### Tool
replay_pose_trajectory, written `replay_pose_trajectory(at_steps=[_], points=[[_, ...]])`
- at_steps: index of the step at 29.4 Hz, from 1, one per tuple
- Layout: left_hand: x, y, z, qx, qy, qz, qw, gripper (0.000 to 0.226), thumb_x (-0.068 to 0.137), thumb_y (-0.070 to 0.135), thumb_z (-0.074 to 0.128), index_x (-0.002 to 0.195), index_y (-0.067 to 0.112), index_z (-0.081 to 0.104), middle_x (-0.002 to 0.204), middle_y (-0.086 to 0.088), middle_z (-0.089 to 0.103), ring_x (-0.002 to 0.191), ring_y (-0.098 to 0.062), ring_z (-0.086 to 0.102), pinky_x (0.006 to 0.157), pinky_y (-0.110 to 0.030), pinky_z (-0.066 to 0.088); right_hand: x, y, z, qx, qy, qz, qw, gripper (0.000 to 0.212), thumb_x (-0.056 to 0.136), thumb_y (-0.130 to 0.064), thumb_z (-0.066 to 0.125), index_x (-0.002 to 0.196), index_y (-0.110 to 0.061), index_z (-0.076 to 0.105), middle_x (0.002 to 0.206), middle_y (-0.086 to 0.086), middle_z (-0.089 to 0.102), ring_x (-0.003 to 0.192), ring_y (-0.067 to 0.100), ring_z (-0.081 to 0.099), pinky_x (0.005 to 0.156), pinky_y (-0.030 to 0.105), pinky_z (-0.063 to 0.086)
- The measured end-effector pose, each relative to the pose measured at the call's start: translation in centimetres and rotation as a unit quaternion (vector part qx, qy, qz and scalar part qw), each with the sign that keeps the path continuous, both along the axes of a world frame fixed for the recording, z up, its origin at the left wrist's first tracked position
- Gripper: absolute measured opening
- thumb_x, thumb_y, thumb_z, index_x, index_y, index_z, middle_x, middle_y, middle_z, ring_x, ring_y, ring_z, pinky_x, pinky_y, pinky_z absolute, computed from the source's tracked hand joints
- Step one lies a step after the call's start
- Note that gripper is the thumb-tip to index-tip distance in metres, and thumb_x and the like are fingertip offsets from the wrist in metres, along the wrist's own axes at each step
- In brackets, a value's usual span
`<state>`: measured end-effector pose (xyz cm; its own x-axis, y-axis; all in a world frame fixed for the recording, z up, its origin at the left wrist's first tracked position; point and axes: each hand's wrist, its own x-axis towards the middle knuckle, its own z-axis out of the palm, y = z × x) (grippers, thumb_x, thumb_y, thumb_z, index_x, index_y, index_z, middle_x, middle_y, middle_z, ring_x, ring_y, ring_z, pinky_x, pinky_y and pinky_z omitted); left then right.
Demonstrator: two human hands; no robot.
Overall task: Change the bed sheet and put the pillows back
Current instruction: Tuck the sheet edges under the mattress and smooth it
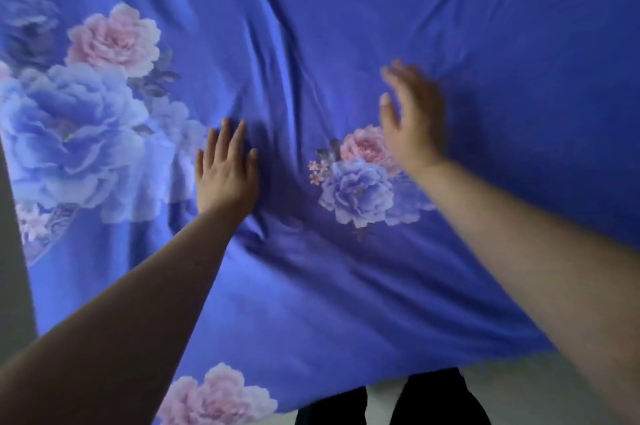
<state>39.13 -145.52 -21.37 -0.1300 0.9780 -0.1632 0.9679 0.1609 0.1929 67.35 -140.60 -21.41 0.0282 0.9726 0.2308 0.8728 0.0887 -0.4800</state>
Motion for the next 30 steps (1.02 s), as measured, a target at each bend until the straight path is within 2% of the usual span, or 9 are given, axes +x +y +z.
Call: replay_pose_trajectory(at_steps=[2, 4, 7, 12, 16, 19, 22, 26, 30], points=[[-0.3, 0.3, -0.9, -0.028, -0.017, 0.013, 0.999, 0.047, 0.100, 0.034, 0.035, 0.147, 0.027, 0.032, 0.157, 0.002, 0.023, 0.145, -0.019, 0.019, 0.115, -0.042, 0.016, 4.4, 3.6, -0.8, -0.118, -0.036, -0.224, 0.967, 0.056, 0.091, -0.038, 0.037, 0.142, -0.015, 0.042, 0.150, 0.010, 0.037, 0.139, 0.030, 0.032, 0.112, 0.050, 0.025], [-0.9, 0.9, -1.0, 0.005, -0.072, 0.053, 0.996, 0.044, 0.101, 0.031, 0.032, 0.144, 0.022, 0.039, 0.153, 0.001, 0.033, 0.140, -0.021, 0.029, 0.112, -0.039, 0.021, 1.1, 1.8, -2.1, -0.202, -0.094, -0.230, 0.947, 0.061, 0.092, -0.047, 0.031, 0.149, -0.025, 0.028, 0.158, 0.005, 0.020, 0.146, 0.030, 0.013, 0.115, 0.055, 0.010], [-0.7, 2.1, -0.4, 0.084, -0.122, 0.035, 0.988, 0.044, 0.099, 0.029, 0.029, 0.135, 0.014, 0.050, 0.140, -0.007, 0.049, 0.128, -0.029, 0.043, 0.108, -0.035, 0.028, -11.4, -10.0, -3.4, -0.173, -0.094, 0.104, 0.975, 0.060, 0.091, -0.052, 0.037, 0.147, -0.030, 0.032, 0.157, -0.001, 0.023, 0.146, 0.029, 0.015, 0.117, 0.054, 0.008], [1.8, 1.2, -1.3, -0.010, -0.055, -0.190, 0.980, 0.049, 0.098, 0.042, 0.030, 0.145, 0.029, 0.035, 0.156, -0.001, 0.025, 0.144, -0.025, 0.022, 0.117, -0.041, 0.015, -16.4, -18.9, 0.6, -0.189, 0.097, 0.483, 0.850, 0.035, 0.093, -0.032, 0.051, 0.119, -0.015, 0.066, 0.130, 0.004, 0.061, 0.126, 0.026, 0.052, 0.107, 0.049, 0.036], [-1.5, -0.3, -2.8, -0.029, 0.018, -0.174, 0.984, 0.054, 0.096, 0.047, 0.023, 0.149, 0.034, 0.023, 0.158, 0.001, 0.018, 0.146, -0.023, 0.017, 0.116, -0.043, 0.010, -4.7, -6.8, -1.4, -0.075, -0.027, 0.114, 0.990, 0.035, 0.088, -0.016, 0.050, 0.121, -0.012, 0.059, 0.126, 0.018, 0.059, 0.120, 0.037, 0.053, 0.104, 0.053, 0.036], [-4.0, -2.6, -3.3, -0.035, 0.030, -0.071, 0.996, 0.057, 0.095, 0.048, 0.022, 0.149, 0.031, 0.021, 0.158, 0.000, 0.018, 0.146, -0.022, 0.016, 0.116, -0.043, 0.010, -1.1, -5.1, -2.6, -0.211, -0.141, -0.134, 0.958, 0.064, 0.091, -0.042, 0.038, 0.148, -0.015, 0.030, 0.156, 0.009, 0.025, 0.145, 0.031, 0.018, 0.116, 0.052, 0.012], [-6.6, -5.4, -3.2, -0.052, 0.040, 0.046, 0.997, 0.058, 0.096, 0.046, 0.022, 0.151, 0.025, 0.020, 0.159, -0.002, 0.016, 0.146, -0.022, 0.014, 0.116, -0.044, 0.010, -11.2, -15.2, -2.4, -0.208, -0.119, 0.154, 0.958, 0.075, 0.087, -0.056, 0.044, 0.150, -0.020, 0.024, 0.158, 0.004, 0.019, 0.146, 0.031, 0.011, 0.116, 0.054, 0.011], [-10.2, -8.3, -2.3, -0.102, 0.053, 0.176, 0.978, 0.055, 0.100, 0.039, 0.030, 0.152, 0.025, 0.016, 0.160, 0.001, 0.009, 0.147, -0.023, 0.007, 0.117, -0.049, 0.007, -16.9, -21.8, 1.5, -0.240, 0.078, 0.583, 0.772, 0.042, 0.087, -0.040, 0.065, 0.120, -0.013, 0.065, 0.132, 0.009, 0.059, 0.125, 0.031, 0.051, 0.107, 0.049, 0.036], [-11.5, -8.8, -1.3, -0.128, 0.057, 0.218, 0.966, 0.055, 0.099, 0.039, 0.030, 0.151, 0.030, 0.015, 0.160, 0.005, 0.006, 0.147, -0.023, 0.003, 0.115, -0.056, 0.003, -11.9, -6.7, 0.6, -0.030, 0.109, 0.251, 0.961, 0.031, 0.086, -0.013, 0.064, 0.114, 0.000, 0.067, 0.121, 0.017, 0.064, 0.112, 0.035, 0.061, 0.094, 0.047, 0.049]])
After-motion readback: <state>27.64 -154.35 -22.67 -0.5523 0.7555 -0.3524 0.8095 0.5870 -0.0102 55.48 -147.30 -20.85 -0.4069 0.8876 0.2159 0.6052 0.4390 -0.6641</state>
